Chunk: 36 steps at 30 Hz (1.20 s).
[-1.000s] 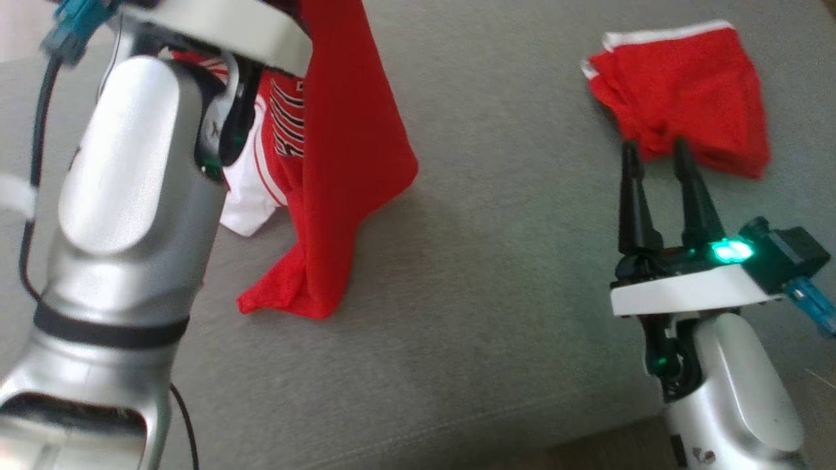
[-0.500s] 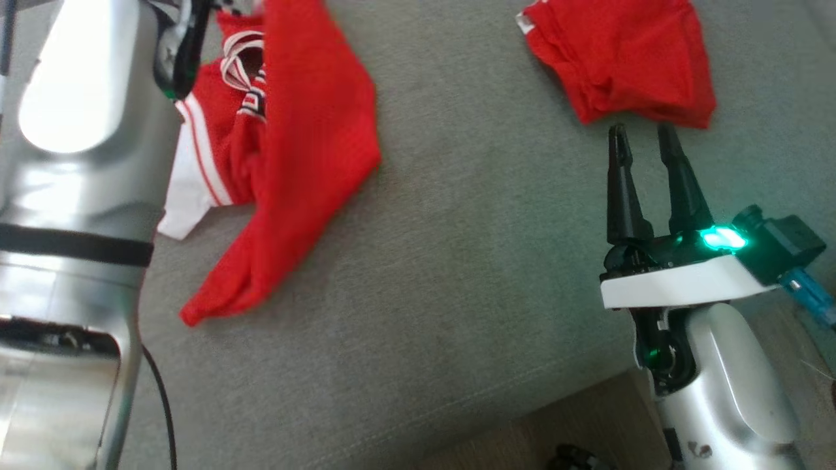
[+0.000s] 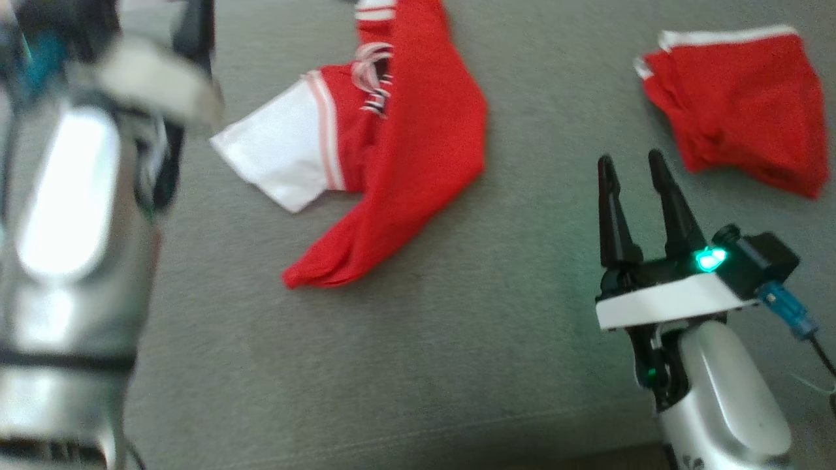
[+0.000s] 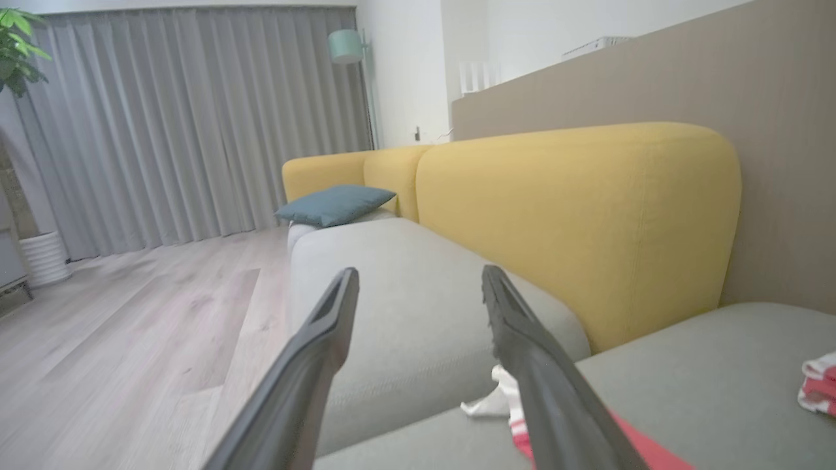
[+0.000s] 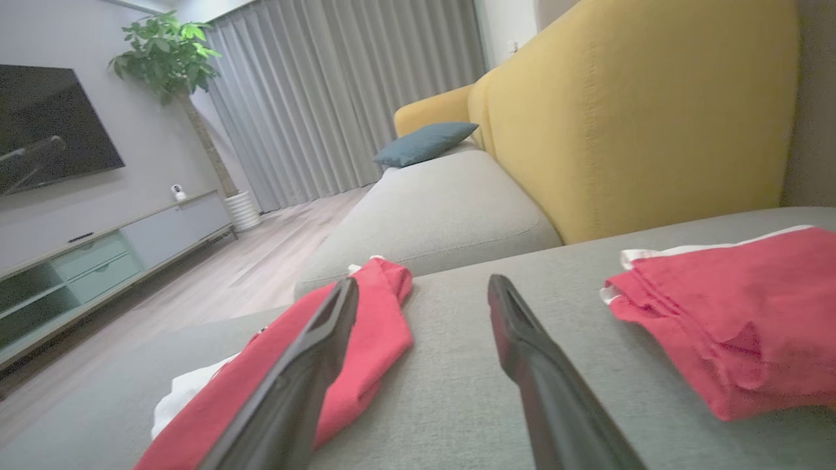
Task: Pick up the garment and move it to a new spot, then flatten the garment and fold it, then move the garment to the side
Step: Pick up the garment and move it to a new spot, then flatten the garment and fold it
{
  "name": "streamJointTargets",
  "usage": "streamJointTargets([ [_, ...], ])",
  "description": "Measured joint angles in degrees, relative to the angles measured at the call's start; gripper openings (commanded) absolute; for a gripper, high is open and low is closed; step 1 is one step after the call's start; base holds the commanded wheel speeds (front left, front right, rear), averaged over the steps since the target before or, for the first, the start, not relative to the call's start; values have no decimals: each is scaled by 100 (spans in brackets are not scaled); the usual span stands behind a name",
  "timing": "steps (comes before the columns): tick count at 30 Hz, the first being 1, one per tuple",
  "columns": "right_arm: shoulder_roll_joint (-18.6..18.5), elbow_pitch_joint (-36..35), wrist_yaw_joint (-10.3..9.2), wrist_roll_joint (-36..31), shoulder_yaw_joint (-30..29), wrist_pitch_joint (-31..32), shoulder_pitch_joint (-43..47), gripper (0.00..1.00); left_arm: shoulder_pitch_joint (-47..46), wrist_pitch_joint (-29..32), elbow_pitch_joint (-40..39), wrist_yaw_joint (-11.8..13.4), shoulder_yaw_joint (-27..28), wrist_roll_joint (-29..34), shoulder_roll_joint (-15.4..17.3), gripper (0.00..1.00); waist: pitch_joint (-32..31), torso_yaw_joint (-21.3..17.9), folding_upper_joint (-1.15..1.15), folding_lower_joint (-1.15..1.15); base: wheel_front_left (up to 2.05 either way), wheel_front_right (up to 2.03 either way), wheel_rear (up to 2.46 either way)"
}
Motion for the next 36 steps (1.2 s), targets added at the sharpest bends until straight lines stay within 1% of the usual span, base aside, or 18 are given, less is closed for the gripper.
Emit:
streamJointTargets([
  [4,0,147,0,-121,-20,0,179,100,1232,0,-684,147,133,-29,63,100,-206,373,0,0,0,0,0],
  [9,0,254,0,-212,-180,15,410,100,2773,0,-1636,302,298,-111,71,100,-517,731,0,0,0,0,0],
  [12,0,277,0,-297,-242,86,511,100,3600,0,-2124,425,456,-189,-22,100,-679,892,0,0,0,0,0],
  [15,2,276,0,-328,-255,125,573,100,4179,0,-2568,531,492,-93,-148,100,-806,988,0,0,0,0,0],
  [19,1,249,0,-359,-283,182,582,100,4443,0,-2862,648,671,-40,-441,100,-895,1055,0,0,0,0,0],
  [22,1,152,0,-360,-231,269,638,100,4445,0,-2939,594,731,38,-549,100,-883,1145,0,0,0,0,0],
  [25,-1,67,0,-301,62,463,642,100,4441,0,-2924,499,748,112,-639,100,-812,1226,0,0,0,0,0],
  [26,-1,67,0,-301,62,463,642,100,4441,0,-2924,499,748,112,-639,100,-812,1226,0,0,0,0,0],
  [29,-1,78,0,-168,516,829,589,100,4426,0,-2835,433,779,120,-716,100,-715,1336,0,0,0,0,0],
  [32,-2,307,0,26,886,1284,407,100,4409,0,-2731,364,800,142,-803,100,-615,1479,0,0,0,0,0],
  [36,-5,760,0,30,1025,1570,141,100,4365,0,-2629,285,797,163,-922,100,-488,1726,0,0,0,0,0],
])
